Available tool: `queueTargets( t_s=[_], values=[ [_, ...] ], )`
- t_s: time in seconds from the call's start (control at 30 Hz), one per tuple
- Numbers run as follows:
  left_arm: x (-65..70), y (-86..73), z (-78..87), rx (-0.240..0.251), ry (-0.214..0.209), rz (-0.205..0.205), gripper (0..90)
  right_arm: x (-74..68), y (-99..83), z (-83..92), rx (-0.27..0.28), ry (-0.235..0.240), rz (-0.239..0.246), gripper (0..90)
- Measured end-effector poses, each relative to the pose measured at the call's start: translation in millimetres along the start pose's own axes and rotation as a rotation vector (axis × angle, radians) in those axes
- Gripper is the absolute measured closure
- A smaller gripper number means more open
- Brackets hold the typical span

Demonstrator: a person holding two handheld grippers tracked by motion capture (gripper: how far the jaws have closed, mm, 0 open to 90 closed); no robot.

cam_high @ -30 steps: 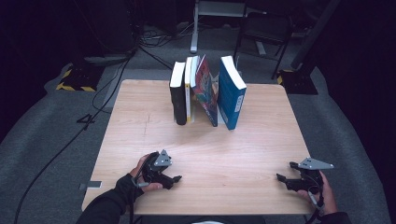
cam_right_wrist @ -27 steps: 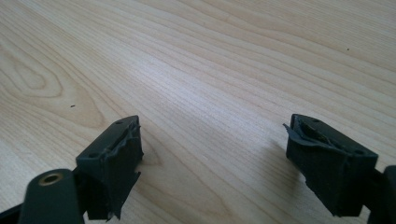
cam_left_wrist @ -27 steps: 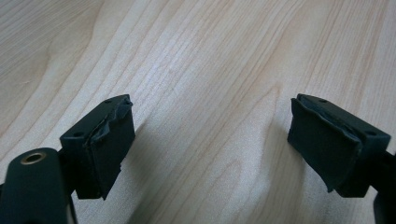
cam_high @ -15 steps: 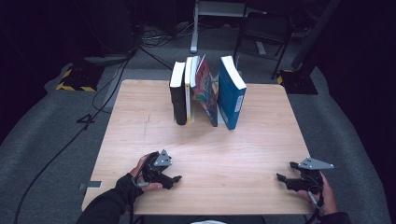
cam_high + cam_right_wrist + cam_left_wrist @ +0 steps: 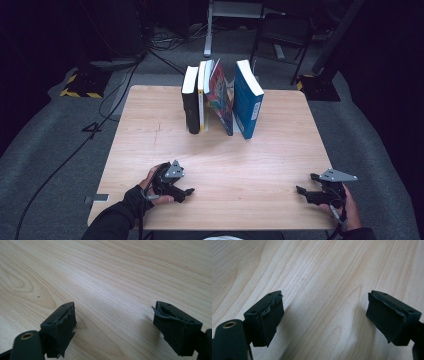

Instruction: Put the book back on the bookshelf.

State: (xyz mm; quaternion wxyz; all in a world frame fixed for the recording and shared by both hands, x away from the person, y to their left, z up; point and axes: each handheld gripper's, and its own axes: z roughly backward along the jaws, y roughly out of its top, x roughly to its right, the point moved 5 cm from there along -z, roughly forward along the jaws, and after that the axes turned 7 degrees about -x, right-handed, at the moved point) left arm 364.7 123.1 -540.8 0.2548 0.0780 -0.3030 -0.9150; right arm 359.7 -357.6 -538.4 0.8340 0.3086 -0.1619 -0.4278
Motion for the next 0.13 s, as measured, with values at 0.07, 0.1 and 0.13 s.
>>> queueTargets(
  t_s=[0.07,0.1,0.13],
  values=[
    [0.0,0.0,0.0,0.0,0.0,0.0,14.4,0.0,0.0,0.0,0.0,0.0,-0.001,17.8],
    [0.0,0.0,0.0,0.0,0.0,0.0,14.4,0.0,0.0,0.0,-0.001,0.0,-0.003,17.7],
    [-0.1,0.0,0.0,0.0,0.0,-0.001,14.3,0.2,0.2,-0.2,-0.001,-0.001,-0.002,17.6]
  ],
)
